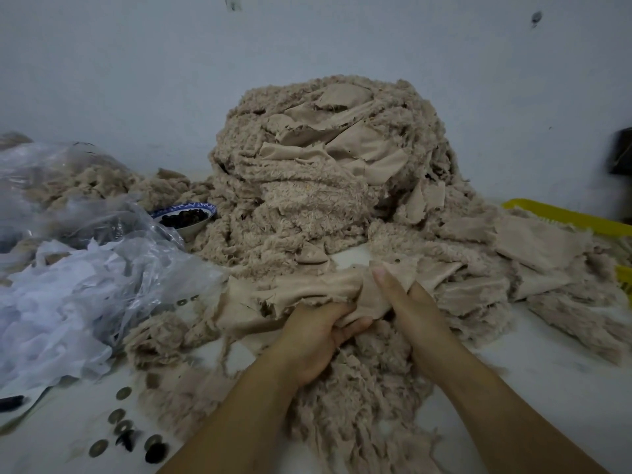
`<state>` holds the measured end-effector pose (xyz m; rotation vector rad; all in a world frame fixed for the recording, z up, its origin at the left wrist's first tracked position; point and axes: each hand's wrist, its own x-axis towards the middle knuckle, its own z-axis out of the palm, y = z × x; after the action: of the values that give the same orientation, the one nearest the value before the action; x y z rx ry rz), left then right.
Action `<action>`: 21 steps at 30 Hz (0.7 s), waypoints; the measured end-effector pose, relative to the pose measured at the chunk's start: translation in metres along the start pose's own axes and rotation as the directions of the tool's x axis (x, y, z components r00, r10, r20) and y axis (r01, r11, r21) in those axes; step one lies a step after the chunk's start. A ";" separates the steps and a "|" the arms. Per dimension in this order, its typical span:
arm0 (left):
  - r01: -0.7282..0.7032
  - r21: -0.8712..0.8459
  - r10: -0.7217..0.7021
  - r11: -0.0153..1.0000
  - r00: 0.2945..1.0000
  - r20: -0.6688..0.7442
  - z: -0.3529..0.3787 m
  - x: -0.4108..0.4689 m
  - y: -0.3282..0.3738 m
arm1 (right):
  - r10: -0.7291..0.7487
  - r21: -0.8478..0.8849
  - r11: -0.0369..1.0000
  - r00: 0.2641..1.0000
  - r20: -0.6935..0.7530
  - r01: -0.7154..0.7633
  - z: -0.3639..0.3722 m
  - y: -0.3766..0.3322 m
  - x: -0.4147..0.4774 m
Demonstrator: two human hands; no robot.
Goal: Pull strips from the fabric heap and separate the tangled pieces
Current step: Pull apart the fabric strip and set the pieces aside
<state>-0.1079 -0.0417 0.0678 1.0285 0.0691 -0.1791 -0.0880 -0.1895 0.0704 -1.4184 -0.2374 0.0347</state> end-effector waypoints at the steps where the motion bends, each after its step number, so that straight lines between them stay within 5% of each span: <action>1: -0.007 0.017 0.007 1.000 1.000 0.012 0.000 -0.001 -0.001 | -0.033 -0.043 0.999 0.999 0.002 0.033 0.002 -0.001 -0.001; 6: -0.052 0.049 0.046 0.997 0.991 0.129 0.007 -0.005 0.003 | -0.140 -0.277 0.951 0.990 0.016 0.138 0.004 -0.001 -0.001; 14: -0.101 -0.220 0.067 0.970 0.986 -0.156 0.000 0.006 0.011 | -0.102 -0.393 0.914 0.995 0.009 0.097 0.008 -0.001 0.000; 21: -0.273 -0.562 0.120 0.781 0.948 -0.293 -0.039 0.010 0.031 | -0.117 -0.091 0.992 0.940 -0.321 0.092 -0.019 -0.006 0.011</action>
<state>-0.0913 0.0059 0.0724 0.4066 0.2251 0.1637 -0.0749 -0.2071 0.0749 -1.4603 -0.0394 -0.2976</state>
